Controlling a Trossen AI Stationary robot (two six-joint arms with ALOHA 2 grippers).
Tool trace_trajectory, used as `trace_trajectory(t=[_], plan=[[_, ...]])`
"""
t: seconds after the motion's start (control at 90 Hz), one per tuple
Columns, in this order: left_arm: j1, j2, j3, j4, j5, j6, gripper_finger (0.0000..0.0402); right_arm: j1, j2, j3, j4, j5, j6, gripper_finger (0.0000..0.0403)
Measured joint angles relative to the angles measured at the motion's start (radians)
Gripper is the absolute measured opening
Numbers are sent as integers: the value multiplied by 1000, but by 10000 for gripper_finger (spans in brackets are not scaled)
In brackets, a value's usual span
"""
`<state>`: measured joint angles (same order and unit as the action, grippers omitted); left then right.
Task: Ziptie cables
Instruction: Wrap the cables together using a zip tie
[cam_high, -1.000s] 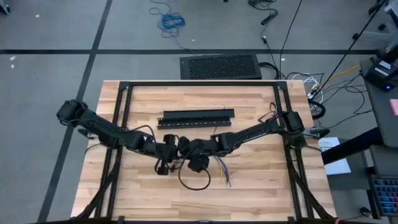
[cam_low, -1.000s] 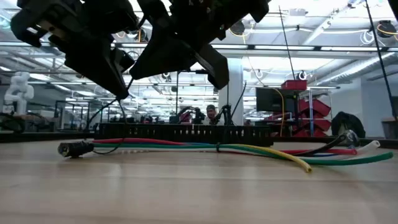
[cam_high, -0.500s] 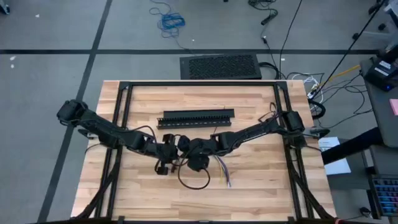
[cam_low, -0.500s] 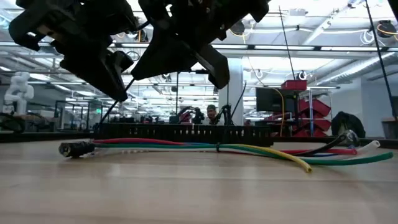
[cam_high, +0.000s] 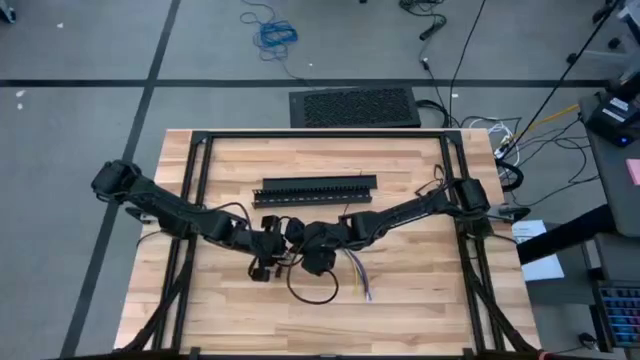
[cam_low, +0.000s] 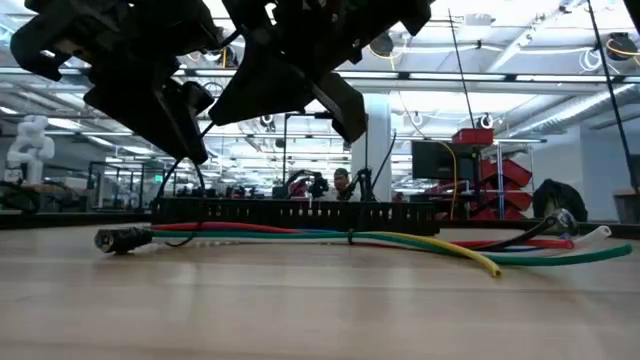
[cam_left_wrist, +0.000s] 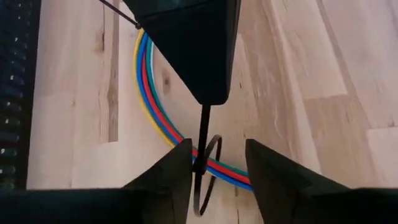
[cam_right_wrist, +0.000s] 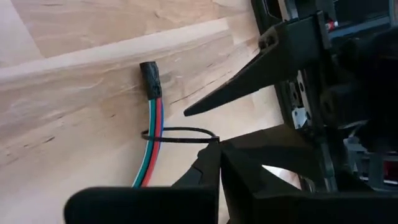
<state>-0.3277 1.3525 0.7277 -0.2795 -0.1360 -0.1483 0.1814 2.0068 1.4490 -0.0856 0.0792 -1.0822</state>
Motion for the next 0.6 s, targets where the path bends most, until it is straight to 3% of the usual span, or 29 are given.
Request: trace_trajectory(t=[0.278, 0.433, 0.6], plan=[[20, 0, 0, -36, -1, -3, 70, 3, 0, 0, 1, 3, -3, 0], [20, 0, 0, -54, -3, -3, 14, 4, 0, 0, 7, 27, -3, 0], [20, 0, 0, -49, -3, -3, 13, 4, 0, 0, 7, 30, 0, 0]])
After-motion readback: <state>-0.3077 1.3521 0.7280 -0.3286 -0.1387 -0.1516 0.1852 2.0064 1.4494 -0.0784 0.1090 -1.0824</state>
